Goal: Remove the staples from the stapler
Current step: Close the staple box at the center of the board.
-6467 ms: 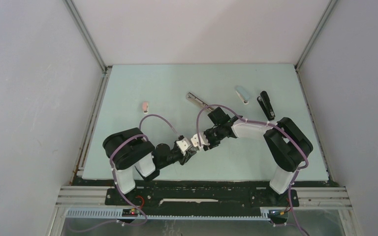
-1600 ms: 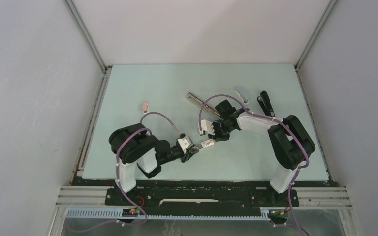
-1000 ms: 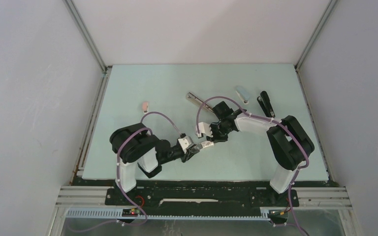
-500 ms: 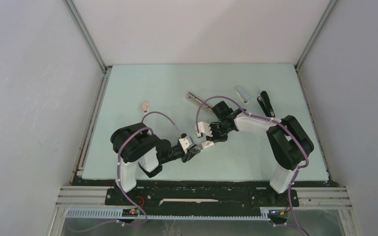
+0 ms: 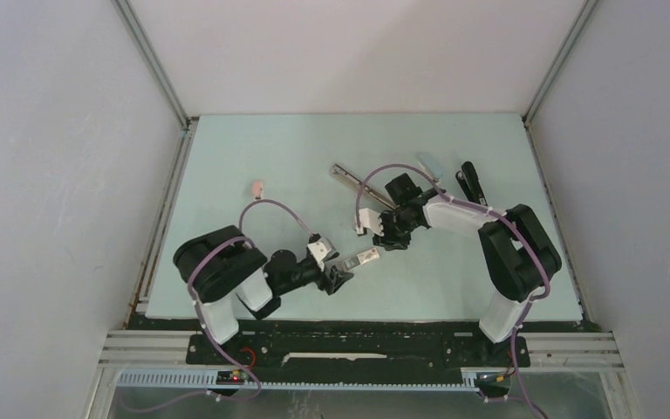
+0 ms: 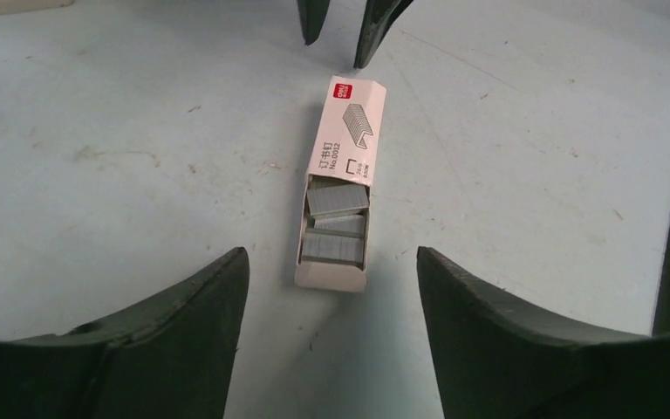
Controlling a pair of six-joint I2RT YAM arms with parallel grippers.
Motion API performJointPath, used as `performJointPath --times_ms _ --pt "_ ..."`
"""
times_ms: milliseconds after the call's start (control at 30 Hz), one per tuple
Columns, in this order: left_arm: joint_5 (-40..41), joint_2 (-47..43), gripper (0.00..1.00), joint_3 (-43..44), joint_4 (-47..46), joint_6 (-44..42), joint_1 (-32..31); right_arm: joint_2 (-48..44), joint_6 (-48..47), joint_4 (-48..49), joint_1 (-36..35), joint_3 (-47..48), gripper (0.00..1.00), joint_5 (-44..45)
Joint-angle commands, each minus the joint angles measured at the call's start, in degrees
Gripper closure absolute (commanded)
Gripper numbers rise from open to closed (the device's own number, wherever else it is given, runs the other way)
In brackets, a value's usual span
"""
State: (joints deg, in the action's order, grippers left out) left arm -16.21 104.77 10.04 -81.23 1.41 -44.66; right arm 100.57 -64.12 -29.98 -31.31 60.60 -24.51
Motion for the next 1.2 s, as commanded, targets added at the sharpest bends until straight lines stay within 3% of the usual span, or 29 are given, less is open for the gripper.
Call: performJointPath --times_ms 0,300,633,833,1000,1167 --pt "4.04 -7.77 0.23 -2.88 0.10 4.35 -0.27 -3.99 -0.05 -2.17 0.84 1.54 0.55 -1.41" --pt "8.82 -22.46 0.18 -6.15 8.96 8.22 -0.21 -7.46 -0.32 -5.38 1.69 1.53 0.54 -2.59" --pt "17.63 -48.02 0.13 -3.00 40.92 9.42 -0.25 -10.92 4.55 -7.88 1.69 1.54 0.53 -5.76" --pt "22.88 -58.82 0.10 -2.40 50.16 13.20 -0.19 -11.89 6.12 -7.98 1.59 1.62 0.53 -7.70" --pt "29.75 -66.48 0.00 -0.74 61.68 19.41 0.05 -11.38 7.15 -8.88 1.69 2.65 0.53 -8.29" --pt "29.59 -70.54 0.00 -0.86 65.47 22.94 0.29 -10.71 7.25 -8.77 1.69 2.68 0.53 -8.08"
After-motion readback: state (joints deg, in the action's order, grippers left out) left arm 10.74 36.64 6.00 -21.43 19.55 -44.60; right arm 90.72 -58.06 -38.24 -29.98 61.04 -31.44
